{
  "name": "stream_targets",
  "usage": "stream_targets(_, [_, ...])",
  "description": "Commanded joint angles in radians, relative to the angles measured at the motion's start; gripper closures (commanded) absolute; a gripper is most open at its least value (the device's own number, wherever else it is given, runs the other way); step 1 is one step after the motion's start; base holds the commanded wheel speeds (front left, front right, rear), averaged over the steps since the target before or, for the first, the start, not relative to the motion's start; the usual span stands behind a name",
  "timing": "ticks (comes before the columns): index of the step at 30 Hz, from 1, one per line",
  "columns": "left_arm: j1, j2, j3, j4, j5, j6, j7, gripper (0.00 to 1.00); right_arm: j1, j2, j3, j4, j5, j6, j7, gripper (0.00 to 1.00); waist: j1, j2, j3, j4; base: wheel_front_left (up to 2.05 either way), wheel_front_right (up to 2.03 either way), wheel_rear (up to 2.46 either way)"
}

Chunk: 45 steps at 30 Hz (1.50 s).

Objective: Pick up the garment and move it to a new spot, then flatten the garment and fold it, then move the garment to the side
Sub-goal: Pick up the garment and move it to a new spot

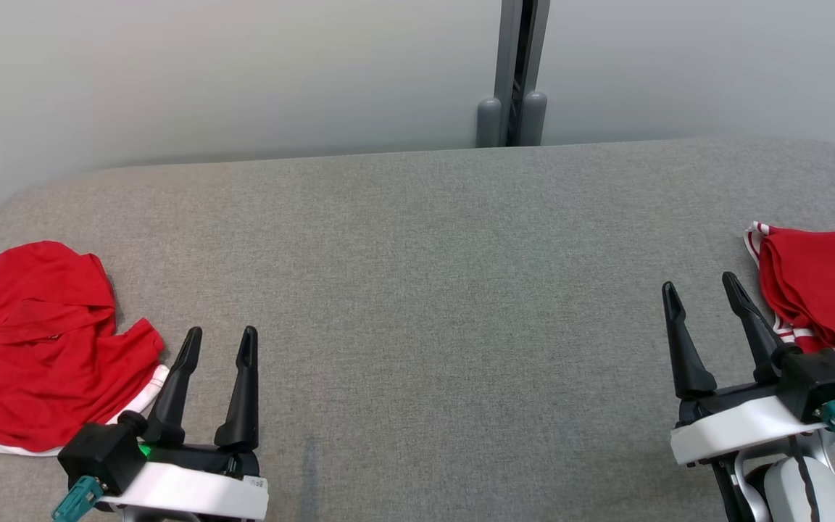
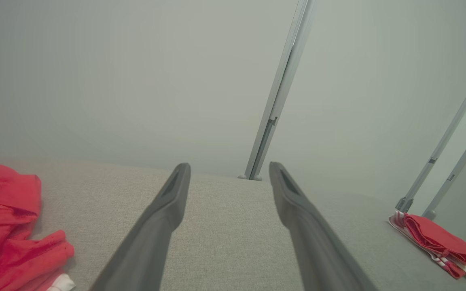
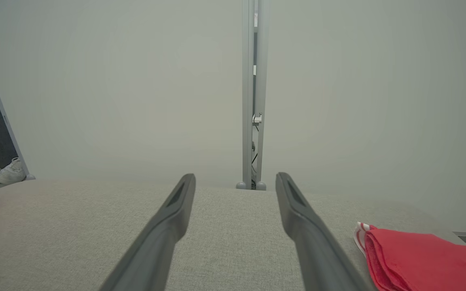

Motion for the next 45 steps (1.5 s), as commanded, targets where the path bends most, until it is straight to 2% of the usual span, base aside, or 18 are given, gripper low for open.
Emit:
stream_targets(1, [-0.011, 0.003, 0.001, -0.002, 0.002, 0.0, 0.0, 0.0, 0.002, 0.0, -0.002, -0.003, 0.001, 0.0, -0.006, 0.0, 0.0, -0.0001, 0.002, 0.001, 0.0, 0.0, 0.0])
stream_targets(16, [-0.017, 0.003, 0.0, 0.001, -0.001, 0.0, 0.0, 0.0, -0.003, 0.003, -0.007, -0.001, -0.001, 0.0, -0.006, 0.0, 0.0, -0.0001, 0.01, 0.004, 0.0, 0.0, 0.0])
stream_targets(21, [-0.026, 0.004, -0.007, 0.007, 0.003, 0.0, 0.0, 0.0, 0.003, 0.005, -0.009, 0.0, 0.005, 0.0, -0.006, 0.0, 0.0, -0.0001, 0.016, 0.031, 0.0, 0.0, 0.0])
stream_targets(45, [0.021, 0.003, 0.04, 0.016, 0.017, 0.001, 0.0, 0.0, 0.018, 0.002, 0.145, 0.044, 0.053, 0.0, -0.004, 0.0, 0.0, -0.0001, -0.029, 0.364, 0.0, 0.0, 0.0])
